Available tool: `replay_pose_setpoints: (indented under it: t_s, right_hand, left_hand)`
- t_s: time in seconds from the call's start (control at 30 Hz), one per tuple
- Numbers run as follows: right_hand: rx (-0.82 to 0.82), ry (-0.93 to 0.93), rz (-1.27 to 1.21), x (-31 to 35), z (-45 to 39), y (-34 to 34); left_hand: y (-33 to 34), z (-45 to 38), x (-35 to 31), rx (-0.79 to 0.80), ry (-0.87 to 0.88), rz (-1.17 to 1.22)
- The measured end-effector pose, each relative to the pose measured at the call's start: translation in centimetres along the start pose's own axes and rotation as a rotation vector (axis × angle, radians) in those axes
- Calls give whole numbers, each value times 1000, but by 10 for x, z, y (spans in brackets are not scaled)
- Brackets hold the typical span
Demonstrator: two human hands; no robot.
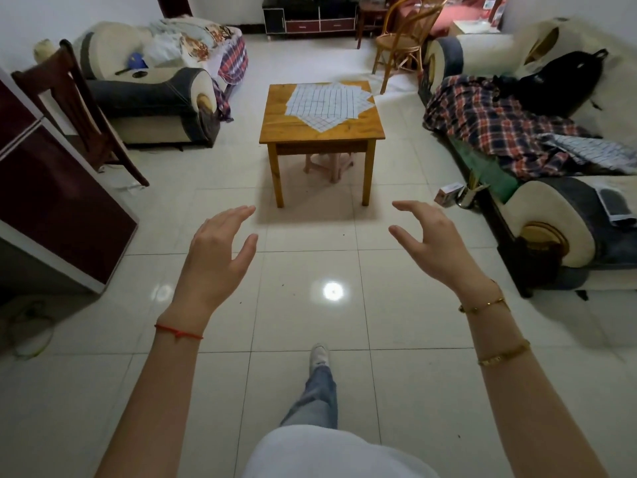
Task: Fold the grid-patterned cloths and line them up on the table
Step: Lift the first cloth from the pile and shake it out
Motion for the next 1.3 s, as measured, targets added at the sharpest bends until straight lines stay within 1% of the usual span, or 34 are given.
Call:
replay_pose_setpoints:
  t_s: [0.17,0.43,0.67,0.83,1.0,1.3]
  right_hand:
    - [42,42,19,-19,-66,18]
    - [36,57,23,-31,-190,32]
    - [19,100,29,-59,-263,47]
    - [36,141,34,-82,-314,63]
    - [72,158,19,-112,-378,78]
    - [58,91,-27,-155,-553,63]
  left_hand:
    - [25,-64,24,35,-17,11]
    - [53,-178,67,59,-31,-8]
    - [84,-249,96,118,-35,-6]
    - [107,-298,114,161,-53,-19]
    - [135,-362,124,162,-64,-10]
    - [182,-520,140,120,-88,-17]
Point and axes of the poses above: each hand's wrist, its own z-axis away from the middle knuckle, its own y-axis out of the palm, x = y × z, the point moved 9 cm from there along -z, towards the middle knuckle, and after that the axes turned 10 degrees about -z, right-handed, at the moved point
